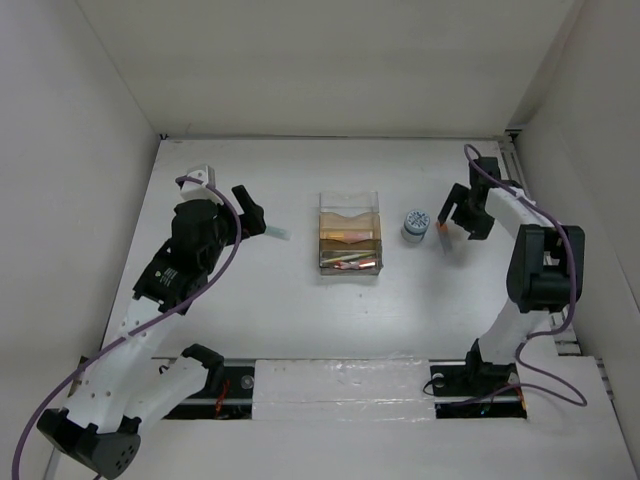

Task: Sort the stationery into containers
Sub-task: Grab a piece of stationery with the right arm

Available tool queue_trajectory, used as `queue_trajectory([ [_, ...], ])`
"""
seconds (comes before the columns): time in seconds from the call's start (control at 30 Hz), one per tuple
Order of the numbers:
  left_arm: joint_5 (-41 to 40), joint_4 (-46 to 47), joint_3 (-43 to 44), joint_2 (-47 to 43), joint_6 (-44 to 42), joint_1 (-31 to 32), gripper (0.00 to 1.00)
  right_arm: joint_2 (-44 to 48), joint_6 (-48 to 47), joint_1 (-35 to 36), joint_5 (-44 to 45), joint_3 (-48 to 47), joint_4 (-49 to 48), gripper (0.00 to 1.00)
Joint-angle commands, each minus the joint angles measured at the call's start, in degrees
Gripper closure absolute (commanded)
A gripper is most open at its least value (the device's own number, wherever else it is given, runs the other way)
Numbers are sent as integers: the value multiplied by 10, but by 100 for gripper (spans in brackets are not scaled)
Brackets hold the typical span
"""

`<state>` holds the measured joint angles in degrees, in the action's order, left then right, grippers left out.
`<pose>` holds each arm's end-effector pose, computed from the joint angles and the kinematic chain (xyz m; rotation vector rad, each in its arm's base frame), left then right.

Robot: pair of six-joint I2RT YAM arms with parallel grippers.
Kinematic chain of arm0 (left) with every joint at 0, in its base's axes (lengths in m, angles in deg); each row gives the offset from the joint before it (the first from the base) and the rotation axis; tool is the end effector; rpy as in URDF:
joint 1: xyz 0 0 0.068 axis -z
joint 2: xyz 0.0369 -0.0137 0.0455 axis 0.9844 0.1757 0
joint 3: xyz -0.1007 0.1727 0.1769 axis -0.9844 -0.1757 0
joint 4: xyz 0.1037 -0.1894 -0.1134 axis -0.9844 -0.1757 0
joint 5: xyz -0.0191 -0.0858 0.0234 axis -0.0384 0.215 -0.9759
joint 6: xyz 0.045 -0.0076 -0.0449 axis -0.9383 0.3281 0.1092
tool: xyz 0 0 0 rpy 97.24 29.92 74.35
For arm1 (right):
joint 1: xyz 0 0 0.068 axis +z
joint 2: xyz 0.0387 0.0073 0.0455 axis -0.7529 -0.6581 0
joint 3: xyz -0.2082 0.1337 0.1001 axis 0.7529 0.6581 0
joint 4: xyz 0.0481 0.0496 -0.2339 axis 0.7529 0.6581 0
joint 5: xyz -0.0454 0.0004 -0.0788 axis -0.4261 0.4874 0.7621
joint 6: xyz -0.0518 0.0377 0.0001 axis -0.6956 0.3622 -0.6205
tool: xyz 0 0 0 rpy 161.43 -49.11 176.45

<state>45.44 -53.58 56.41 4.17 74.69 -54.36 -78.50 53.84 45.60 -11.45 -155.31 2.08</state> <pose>0.1670 -0.0659 0.3666 -0.1855 1.8155 -0.4055 0.3486 -0.0241 0.1957 0.6791 2.6085 -0.0065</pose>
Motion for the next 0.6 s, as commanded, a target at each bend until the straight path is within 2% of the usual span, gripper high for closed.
queue_trajectory([
  [0.0, 5, 7, 8, -3, -7, 0, 1, 11, -26, 9, 3, -22, 8, 13],
  [0.33, 5, 7, 8, -3, -7, 0, 1, -32, -32, 24, 36, -29, 26, 16],
  [0.57, 10, 7, 8, -3, -7, 0, 1, -56, -42, 30, 30, -40, 37, 24],
])
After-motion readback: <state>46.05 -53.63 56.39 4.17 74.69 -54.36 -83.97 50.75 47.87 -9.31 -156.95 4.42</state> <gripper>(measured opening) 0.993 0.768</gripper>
